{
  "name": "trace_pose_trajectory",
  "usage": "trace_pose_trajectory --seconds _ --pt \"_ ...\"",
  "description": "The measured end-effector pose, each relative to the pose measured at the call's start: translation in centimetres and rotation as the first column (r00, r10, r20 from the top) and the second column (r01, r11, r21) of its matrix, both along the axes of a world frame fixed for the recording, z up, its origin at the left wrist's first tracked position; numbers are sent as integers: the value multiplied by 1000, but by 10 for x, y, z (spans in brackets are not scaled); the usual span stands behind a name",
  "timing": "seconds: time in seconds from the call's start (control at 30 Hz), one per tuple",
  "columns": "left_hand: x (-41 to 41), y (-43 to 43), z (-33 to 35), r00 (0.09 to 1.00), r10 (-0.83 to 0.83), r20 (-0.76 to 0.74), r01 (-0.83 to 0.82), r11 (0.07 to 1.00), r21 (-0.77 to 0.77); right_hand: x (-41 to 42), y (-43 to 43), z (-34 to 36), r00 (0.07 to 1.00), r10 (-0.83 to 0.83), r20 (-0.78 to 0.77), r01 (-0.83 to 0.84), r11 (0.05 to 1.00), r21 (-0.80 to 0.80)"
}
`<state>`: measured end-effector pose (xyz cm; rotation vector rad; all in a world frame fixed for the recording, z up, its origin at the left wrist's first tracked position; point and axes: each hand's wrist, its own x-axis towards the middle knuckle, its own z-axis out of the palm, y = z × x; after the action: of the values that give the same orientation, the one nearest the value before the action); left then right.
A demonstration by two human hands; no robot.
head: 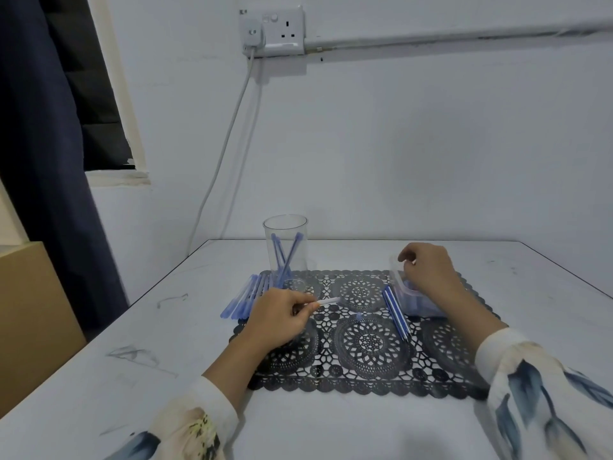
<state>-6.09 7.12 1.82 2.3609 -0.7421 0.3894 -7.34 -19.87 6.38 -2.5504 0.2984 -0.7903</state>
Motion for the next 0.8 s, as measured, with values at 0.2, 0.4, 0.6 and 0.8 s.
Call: trace_pose_trajectory --seconds 0.2,0.4,0.6,0.8 --pt "2 -1 3 999 1 40 -2 1000 14 6 -12 9 869 -166 -465 87 979 -187" --pt "2 -3 3 998 -3 65 1 999 38 10 -12 4 838 -227 -497 128 966 -225" --pt "1 -2 3 999 -10 51 8 1000 30 15 -8 5 813 -233 -534 125 965 -231" --pt "4 -2 2 998 -9 58 8 1000 23 19 -9 5 790 -212 -576 115 973 -200"
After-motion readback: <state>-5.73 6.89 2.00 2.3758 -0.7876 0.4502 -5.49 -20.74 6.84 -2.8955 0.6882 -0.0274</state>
